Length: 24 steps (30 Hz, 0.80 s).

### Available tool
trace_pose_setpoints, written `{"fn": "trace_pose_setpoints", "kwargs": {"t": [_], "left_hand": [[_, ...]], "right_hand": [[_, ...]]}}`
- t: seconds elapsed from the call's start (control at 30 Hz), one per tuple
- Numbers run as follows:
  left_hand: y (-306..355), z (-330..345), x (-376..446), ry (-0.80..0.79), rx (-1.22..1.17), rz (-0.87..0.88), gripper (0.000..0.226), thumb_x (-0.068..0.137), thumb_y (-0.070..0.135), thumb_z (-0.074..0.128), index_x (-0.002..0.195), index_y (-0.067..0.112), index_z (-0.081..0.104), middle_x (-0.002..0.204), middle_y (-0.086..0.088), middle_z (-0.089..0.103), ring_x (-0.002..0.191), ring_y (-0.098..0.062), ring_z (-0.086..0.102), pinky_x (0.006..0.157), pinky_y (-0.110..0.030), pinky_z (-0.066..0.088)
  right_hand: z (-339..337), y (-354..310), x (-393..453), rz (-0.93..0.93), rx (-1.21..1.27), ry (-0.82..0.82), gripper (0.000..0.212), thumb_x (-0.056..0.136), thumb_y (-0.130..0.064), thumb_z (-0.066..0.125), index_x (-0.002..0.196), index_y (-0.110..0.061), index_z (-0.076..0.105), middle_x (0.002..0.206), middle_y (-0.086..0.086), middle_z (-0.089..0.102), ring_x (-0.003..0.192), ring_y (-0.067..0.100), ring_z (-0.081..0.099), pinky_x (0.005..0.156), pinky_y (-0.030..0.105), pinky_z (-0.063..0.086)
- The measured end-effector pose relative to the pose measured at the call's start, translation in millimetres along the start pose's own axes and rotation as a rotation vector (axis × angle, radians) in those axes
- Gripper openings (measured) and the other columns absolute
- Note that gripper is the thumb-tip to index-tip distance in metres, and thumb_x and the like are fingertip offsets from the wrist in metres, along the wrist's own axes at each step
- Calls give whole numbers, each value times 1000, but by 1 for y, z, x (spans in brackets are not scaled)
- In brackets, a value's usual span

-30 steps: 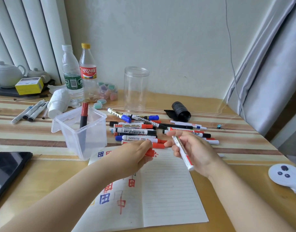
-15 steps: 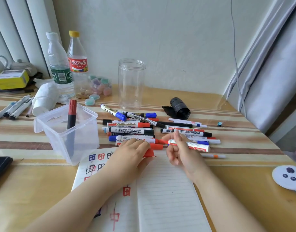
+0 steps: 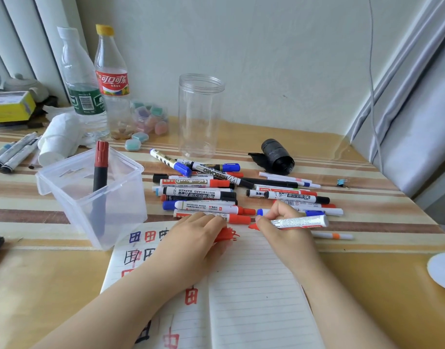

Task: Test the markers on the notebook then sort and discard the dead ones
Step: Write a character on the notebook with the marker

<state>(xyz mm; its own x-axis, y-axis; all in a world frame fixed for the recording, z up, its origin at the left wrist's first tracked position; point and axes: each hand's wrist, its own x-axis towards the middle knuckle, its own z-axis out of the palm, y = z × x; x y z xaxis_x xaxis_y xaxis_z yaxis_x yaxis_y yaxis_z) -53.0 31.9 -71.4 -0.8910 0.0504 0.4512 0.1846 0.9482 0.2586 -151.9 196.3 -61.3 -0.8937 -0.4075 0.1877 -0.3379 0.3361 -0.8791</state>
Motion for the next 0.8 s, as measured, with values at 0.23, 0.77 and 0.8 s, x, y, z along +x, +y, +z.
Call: {"fn": "trace_pose_setpoints", "kwargs": {"t": [0.23,0.77,0.8], "left_hand": [[0,1,0,4,-3,0,33,81,38,37,84,14,59,71,4,61,64,-21,57,54,-29,49],[0,1,-1,16,-3,2,33,82,39,36,84,15,58,72,4,62,64,-20,57,54,-29,50],[0,1,-1,16,-4,1,33,83,39,36,84,15,58,72,4,62,64,-20,57,54,-29,50]], "right_hand": [[1,4,0,-51,-36,-34,32,87,-10,62,63,-10,40,44,-14,45,43,0,40,43,14,28],[0,7,0,-43,-63,-36,29,85,-14,62,64,-9,42,47,-11,38,45,4,32,45,17,27],[1,8,0,-41,-80,-40,29,85,-14,62,64,-10,43,47,-10,39,45,4,33,45,17,27]]}}
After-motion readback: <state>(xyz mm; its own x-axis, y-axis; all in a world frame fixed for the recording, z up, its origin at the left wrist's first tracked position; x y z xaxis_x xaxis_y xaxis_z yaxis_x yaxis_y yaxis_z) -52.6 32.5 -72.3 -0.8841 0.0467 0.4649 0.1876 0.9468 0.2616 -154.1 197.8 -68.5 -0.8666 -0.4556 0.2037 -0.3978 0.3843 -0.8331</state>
